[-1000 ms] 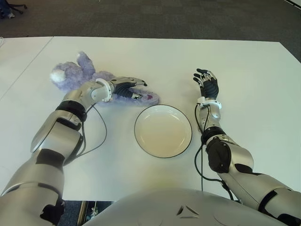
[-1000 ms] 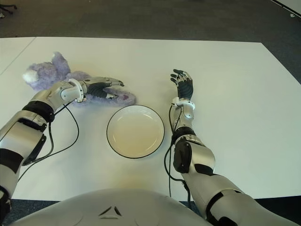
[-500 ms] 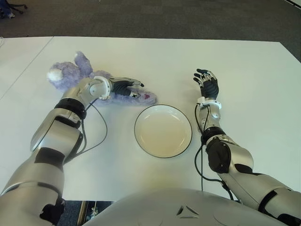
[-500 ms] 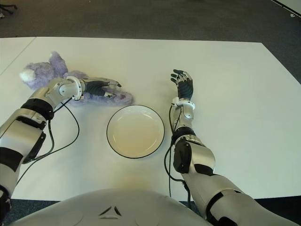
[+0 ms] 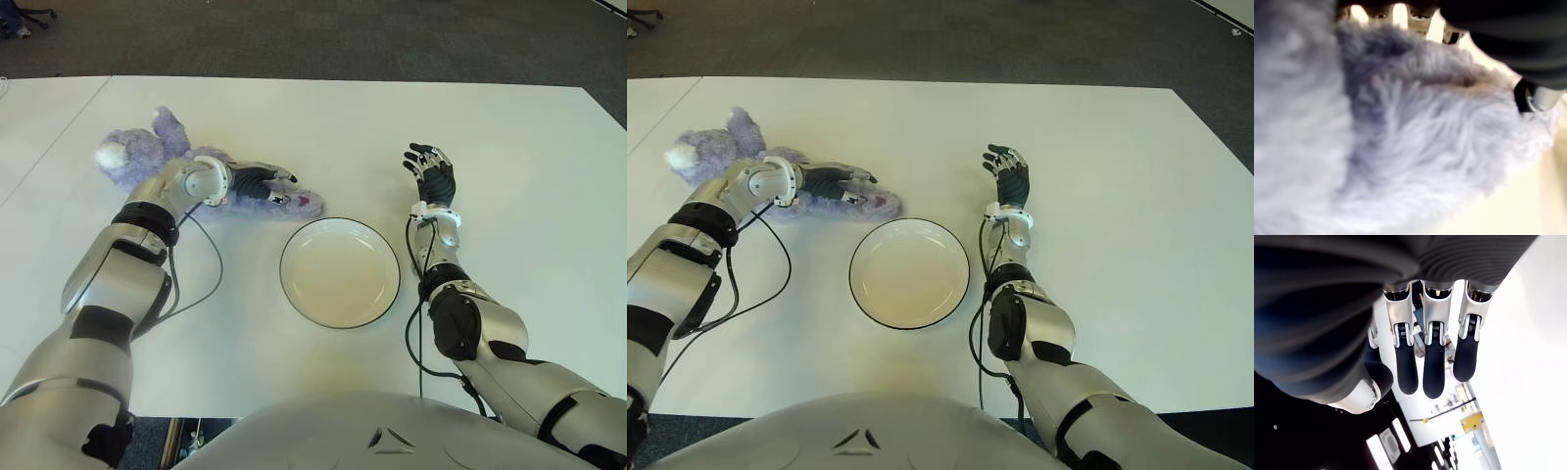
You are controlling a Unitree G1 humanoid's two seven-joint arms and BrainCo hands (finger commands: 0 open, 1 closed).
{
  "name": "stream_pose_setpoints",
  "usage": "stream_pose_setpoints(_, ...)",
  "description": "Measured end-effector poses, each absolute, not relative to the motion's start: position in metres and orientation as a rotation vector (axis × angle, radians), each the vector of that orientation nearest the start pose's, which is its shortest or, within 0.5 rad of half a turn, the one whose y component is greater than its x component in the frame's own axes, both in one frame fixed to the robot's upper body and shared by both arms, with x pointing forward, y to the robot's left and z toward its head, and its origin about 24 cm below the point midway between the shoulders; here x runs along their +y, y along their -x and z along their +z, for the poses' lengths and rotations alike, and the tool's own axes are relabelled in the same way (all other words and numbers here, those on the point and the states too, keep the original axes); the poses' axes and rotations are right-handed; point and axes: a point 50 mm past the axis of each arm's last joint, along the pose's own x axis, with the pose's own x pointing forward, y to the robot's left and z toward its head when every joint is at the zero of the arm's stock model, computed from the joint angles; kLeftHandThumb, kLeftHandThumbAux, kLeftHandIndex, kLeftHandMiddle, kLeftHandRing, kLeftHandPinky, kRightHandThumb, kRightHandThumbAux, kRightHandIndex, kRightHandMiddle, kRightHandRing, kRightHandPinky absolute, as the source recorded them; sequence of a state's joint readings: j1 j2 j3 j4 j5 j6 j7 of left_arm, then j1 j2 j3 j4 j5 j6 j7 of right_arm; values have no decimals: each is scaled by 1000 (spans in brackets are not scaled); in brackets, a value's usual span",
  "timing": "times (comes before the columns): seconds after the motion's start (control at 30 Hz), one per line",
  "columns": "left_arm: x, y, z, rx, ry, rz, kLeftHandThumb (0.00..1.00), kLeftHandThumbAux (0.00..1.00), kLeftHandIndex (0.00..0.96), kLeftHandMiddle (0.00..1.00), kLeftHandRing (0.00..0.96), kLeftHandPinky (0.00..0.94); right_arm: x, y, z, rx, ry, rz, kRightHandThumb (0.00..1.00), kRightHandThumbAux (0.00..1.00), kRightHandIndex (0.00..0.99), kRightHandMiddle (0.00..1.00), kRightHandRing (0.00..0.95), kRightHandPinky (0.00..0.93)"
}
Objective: Put the doll into the plate.
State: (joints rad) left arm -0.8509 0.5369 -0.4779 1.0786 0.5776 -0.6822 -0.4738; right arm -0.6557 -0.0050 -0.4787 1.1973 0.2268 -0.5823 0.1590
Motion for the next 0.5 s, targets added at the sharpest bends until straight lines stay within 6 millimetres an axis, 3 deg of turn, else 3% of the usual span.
stream_pose_setpoints(0.5, 179, -361, 83, 87, -1360, -1031, 382, 172, 0, 0, 0, 0, -173, -335, 11, -44, -390, -180, 727, 731, 416, 339, 364, 333)
